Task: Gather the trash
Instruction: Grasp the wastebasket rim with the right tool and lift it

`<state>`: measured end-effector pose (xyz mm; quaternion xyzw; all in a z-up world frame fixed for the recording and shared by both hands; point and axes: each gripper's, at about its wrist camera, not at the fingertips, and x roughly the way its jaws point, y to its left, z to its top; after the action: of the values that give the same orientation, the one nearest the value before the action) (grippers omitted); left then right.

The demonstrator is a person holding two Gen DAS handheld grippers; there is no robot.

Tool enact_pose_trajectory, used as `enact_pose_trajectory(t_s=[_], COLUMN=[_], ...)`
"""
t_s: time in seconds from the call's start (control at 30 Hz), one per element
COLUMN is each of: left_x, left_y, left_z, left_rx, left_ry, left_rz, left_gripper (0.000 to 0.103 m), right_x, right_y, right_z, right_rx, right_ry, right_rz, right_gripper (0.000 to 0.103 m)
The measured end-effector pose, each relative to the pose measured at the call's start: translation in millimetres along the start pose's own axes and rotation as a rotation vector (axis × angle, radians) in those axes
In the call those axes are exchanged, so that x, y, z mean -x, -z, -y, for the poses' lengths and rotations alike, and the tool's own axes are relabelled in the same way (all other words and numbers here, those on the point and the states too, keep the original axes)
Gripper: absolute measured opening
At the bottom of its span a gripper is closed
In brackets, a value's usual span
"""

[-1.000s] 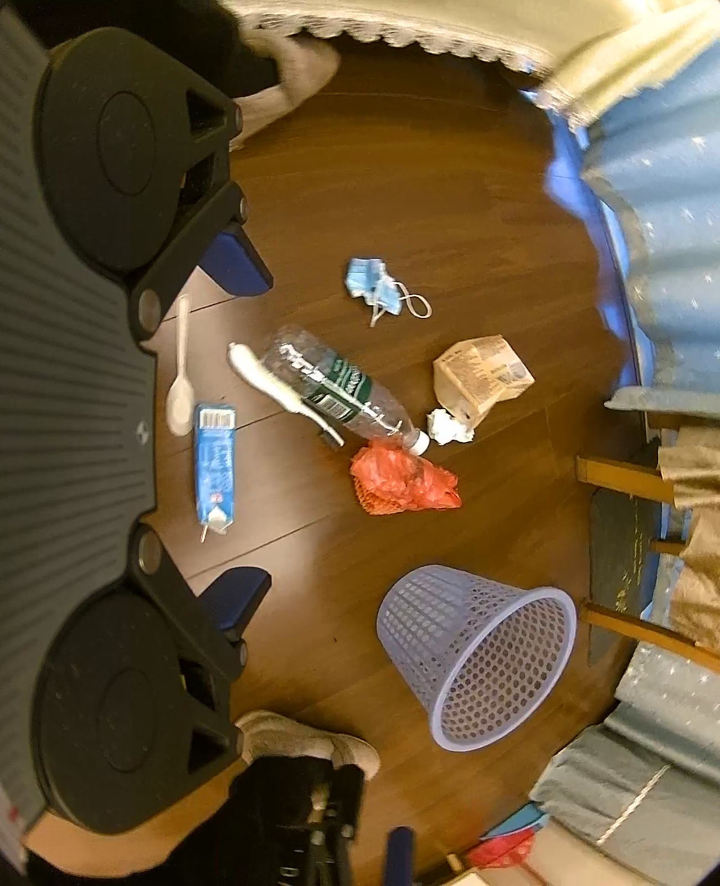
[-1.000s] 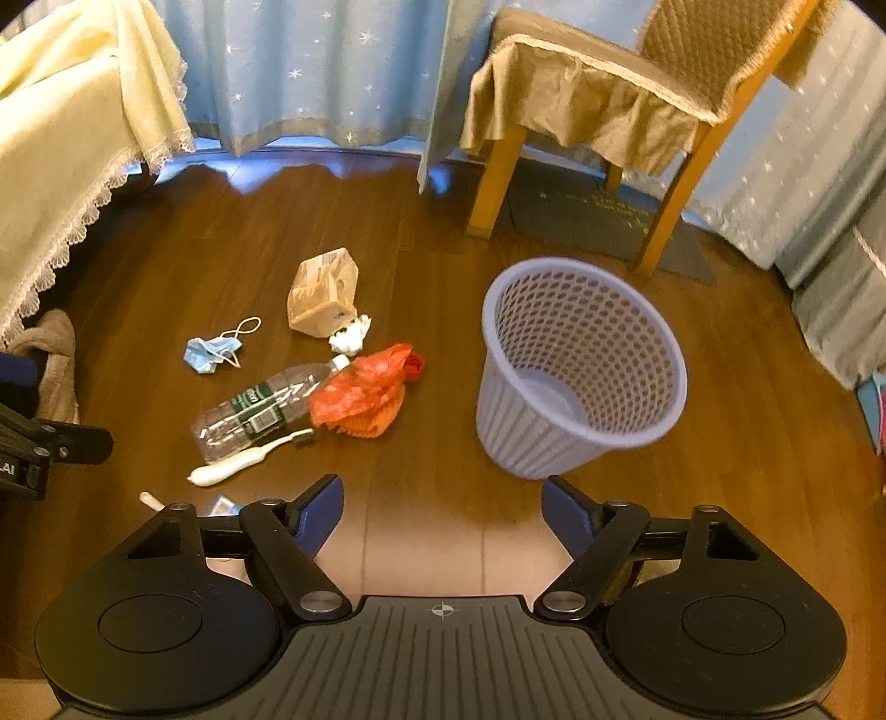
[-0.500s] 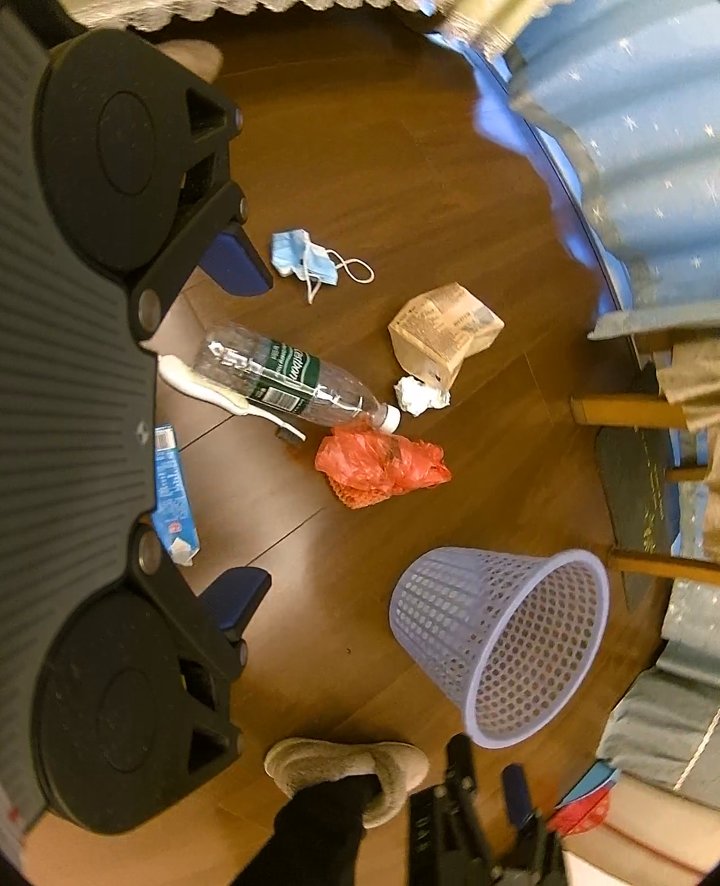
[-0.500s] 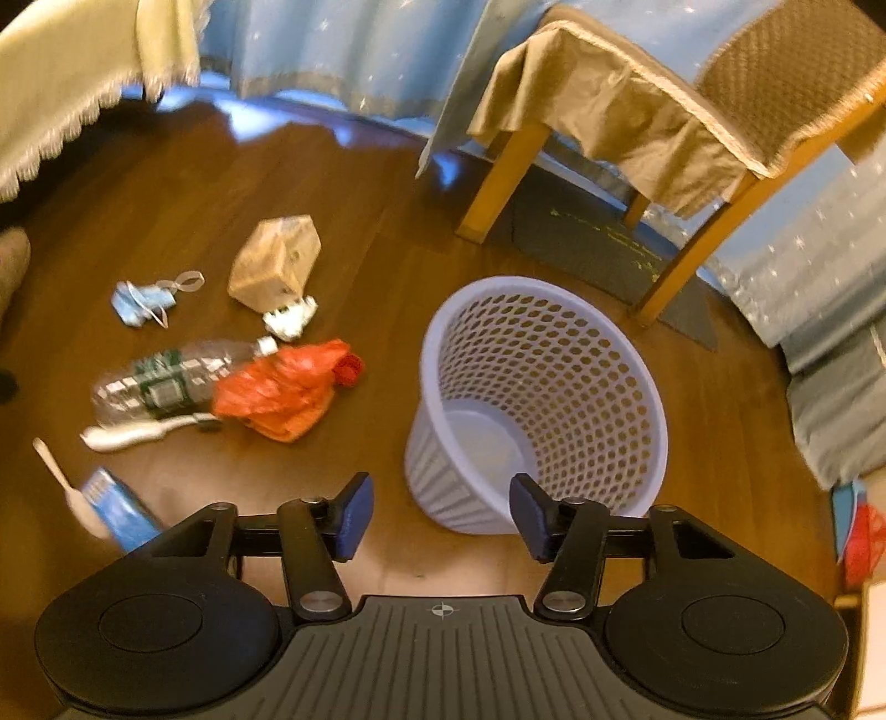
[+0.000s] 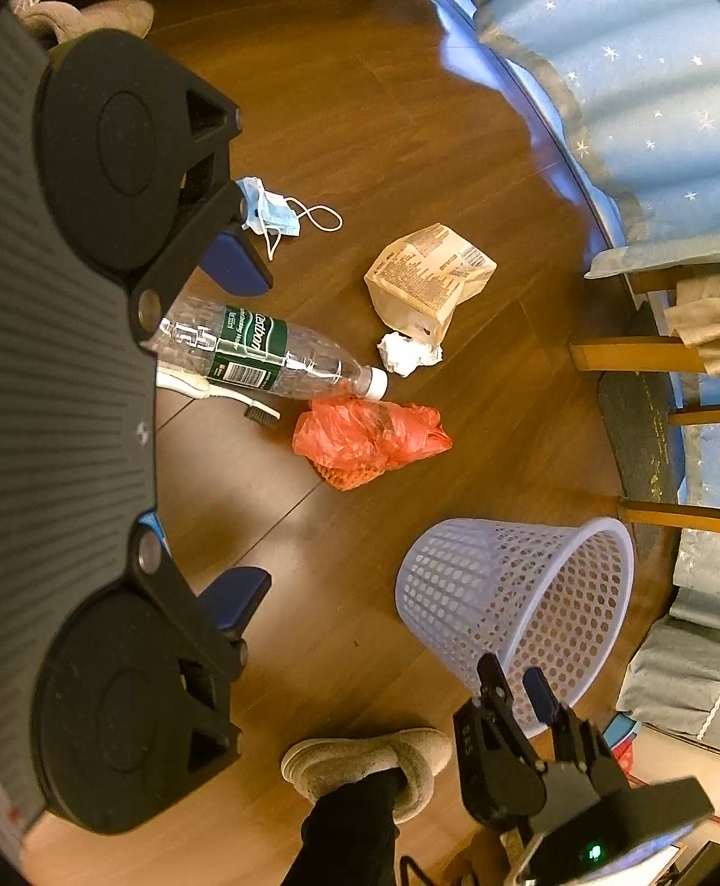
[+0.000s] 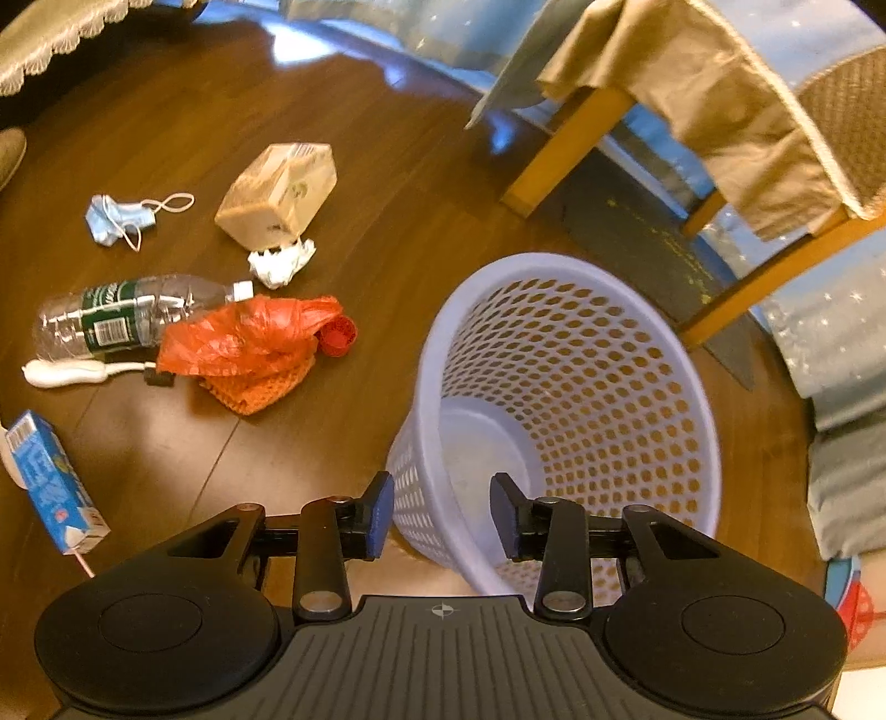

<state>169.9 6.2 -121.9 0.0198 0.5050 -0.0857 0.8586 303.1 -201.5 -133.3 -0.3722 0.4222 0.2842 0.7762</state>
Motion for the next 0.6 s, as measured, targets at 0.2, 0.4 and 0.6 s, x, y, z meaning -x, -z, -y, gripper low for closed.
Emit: enact_pose_trajectory(t_s=[0.2, 0.4, 0.6], left_x=[-12, -17, -19], left_y=[3, 9, 14], left_z=[-4, -8, -10], left_rx=[0.018, 0.028, 0.034], left_ry=[0.024, 0.027, 0.034], left_rz=[-0.025, -0.029, -0.028], left_gripper=[0.102, 0.102, 0.102], right_x=[-25, -34, -38], right_y=[-13, -18, -16], right_z=[-1, -5, -12], right_rx=[0.029, 0.041, 0.069], right_ry=[-0.004, 0.019, 0.026], right_rz=[-0.021, -0.041, -0.047], right_gripper=[0.022, 0.012, 0.012])
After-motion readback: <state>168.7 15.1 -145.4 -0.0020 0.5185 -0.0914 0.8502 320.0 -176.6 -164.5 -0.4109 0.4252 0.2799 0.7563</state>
